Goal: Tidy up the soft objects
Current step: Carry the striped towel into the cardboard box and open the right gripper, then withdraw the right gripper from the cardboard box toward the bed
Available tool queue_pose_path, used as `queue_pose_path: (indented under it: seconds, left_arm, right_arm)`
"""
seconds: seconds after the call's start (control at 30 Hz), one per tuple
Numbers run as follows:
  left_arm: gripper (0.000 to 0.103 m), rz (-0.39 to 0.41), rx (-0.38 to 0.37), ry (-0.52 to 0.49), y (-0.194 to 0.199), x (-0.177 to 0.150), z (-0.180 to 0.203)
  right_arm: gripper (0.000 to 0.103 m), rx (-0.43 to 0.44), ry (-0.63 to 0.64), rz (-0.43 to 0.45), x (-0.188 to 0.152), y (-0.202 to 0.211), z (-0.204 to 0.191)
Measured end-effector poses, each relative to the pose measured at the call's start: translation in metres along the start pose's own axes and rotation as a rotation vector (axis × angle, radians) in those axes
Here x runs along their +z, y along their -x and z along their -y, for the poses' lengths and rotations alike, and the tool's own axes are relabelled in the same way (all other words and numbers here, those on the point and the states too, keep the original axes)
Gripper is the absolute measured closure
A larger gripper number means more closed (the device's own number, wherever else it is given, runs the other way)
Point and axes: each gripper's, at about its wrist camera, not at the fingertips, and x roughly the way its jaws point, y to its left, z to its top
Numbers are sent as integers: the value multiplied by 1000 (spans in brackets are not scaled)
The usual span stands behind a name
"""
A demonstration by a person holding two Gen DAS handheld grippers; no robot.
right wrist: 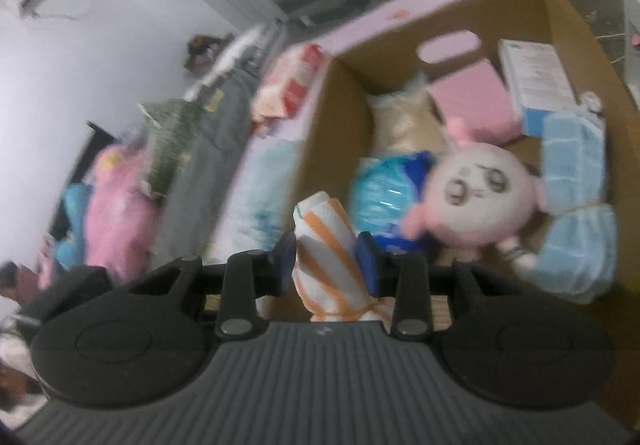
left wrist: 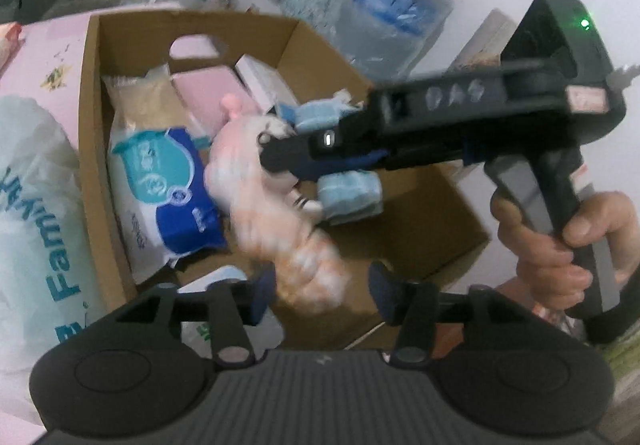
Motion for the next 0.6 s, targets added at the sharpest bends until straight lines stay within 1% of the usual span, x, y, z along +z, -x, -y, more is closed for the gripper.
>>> queue_pose_path:
  seconds: [0.07,0.13,0.2,0.27,0.33,0.4,0.5,0.53,0.57,0.6]
  left_arm:
    - [49,-10,-7,12,0,0,-6]
    - [49,3,-1,8,7,2,-12]
    - [45,27,15,-1,16,4,-16]
    - [43,47,32,3,26,9,-19]
    - [43,56,32,25,34,13,-26]
    - [40,79,29,35,46,16,-32]
    - [35,123,55,42,74,16,-44]
    - [33,139,70,47,85,15,-50]
    - [31,154,85,53,95,15,-56]
    - [30,173,106,64,107,13,-63]
  right_arm:
    - [69,-20,-10,-43,-3,-14,14]
    - [69,-38,-29,-76,-7,-23,26]
    - [69,-48,-47,-80,-8,-28,35]
    - [69,-32,-74,-60,-6,-28,40]
    - [69,-18,-105,-35,-3,-24,44]
    - [69,-3,-133,-13,-3,-18,45]
    - [67,26,-155,13,-3,-7,37]
    - [64,40,-159,28,-3,-1,32]
    - [59,50,-160,44,-4,5,27]
    - [56,54,-157,71,-4,11,20]
